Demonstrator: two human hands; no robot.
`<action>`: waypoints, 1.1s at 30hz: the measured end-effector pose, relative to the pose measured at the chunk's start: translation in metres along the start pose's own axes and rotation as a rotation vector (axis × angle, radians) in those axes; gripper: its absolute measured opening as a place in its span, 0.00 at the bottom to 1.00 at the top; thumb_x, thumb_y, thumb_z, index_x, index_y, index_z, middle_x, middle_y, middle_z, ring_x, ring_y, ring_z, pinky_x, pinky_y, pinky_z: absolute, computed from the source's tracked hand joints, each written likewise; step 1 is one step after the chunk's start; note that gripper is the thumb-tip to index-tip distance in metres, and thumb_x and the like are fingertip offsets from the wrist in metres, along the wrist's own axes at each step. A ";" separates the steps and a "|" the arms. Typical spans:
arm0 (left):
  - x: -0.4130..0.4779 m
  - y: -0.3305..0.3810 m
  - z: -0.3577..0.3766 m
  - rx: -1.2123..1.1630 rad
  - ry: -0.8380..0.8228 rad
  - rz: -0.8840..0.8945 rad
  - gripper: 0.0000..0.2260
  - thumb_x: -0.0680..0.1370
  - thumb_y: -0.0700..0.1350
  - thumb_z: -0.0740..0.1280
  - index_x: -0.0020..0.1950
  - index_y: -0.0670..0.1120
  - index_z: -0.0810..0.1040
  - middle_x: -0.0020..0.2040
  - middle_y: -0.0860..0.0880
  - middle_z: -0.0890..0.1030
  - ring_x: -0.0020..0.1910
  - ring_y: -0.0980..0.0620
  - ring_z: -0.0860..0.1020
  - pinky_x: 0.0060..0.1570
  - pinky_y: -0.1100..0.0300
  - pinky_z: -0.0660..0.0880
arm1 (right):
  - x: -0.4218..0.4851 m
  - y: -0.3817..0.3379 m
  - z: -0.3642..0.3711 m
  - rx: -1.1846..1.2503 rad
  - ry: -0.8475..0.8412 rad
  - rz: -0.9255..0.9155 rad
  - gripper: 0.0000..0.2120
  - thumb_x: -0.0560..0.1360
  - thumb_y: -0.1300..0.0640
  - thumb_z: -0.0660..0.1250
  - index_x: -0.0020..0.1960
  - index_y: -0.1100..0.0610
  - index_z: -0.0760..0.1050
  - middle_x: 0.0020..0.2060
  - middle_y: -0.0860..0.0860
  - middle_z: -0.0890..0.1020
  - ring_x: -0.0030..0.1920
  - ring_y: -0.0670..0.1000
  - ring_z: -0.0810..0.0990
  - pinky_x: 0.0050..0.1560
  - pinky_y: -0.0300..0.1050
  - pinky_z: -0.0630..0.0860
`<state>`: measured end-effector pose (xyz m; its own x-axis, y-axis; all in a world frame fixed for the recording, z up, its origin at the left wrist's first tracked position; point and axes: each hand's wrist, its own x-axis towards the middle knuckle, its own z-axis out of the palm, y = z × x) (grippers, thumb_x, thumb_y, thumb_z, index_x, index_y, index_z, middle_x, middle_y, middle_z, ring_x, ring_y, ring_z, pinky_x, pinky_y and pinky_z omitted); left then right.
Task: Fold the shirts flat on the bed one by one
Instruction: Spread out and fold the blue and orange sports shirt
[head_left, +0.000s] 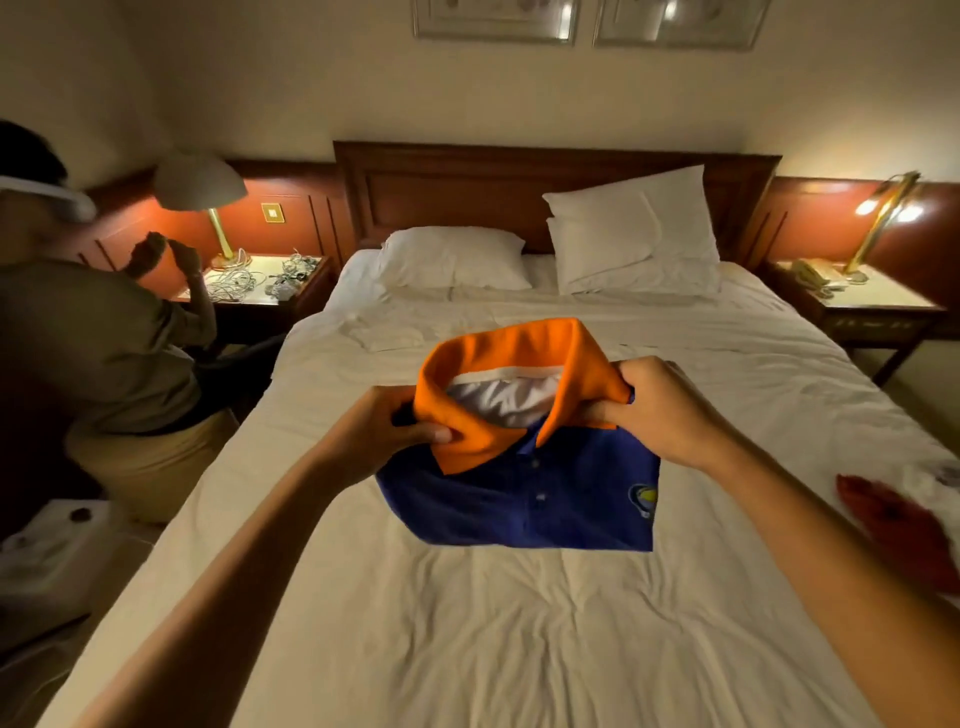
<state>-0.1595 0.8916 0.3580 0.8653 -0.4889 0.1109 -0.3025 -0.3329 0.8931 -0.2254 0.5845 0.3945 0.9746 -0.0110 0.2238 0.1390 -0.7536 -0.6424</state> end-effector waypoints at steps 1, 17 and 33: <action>-0.007 -0.001 -0.008 -0.017 -0.038 -0.024 0.08 0.71 0.40 0.77 0.49 0.43 0.85 0.45 0.51 0.87 0.44 0.62 0.81 0.44 0.70 0.75 | 0.000 -0.015 -0.001 -0.023 -0.021 -0.002 0.20 0.68 0.51 0.79 0.31 0.60 0.71 0.25 0.46 0.68 0.28 0.43 0.63 0.31 0.41 0.63; -0.053 0.034 -0.044 -0.011 -0.289 -0.044 0.25 0.72 0.45 0.79 0.66 0.58 0.78 0.59 0.57 0.83 0.60 0.57 0.80 0.58 0.62 0.76 | -0.033 -0.099 -0.023 -0.060 -0.067 -0.060 0.19 0.69 0.49 0.78 0.37 0.63 0.76 0.32 0.58 0.78 0.31 0.46 0.72 0.37 0.46 0.71; -0.051 0.043 -0.143 0.074 -0.236 0.343 0.07 0.74 0.41 0.75 0.51 0.49 0.84 0.46 0.64 0.85 0.45 0.70 0.80 0.45 0.76 0.72 | -0.118 -0.165 0.056 0.004 0.336 0.239 0.15 0.66 0.48 0.80 0.36 0.50 0.74 0.27 0.37 0.78 0.29 0.37 0.74 0.30 0.30 0.66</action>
<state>-0.1592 1.0173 0.4525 0.5968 -0.7496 0.2860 -0.5927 -0.1716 0.7869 -0.3539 0.7474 0.4332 0.8681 -0.3998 0.2942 -0.0829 -0.7011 -0.7082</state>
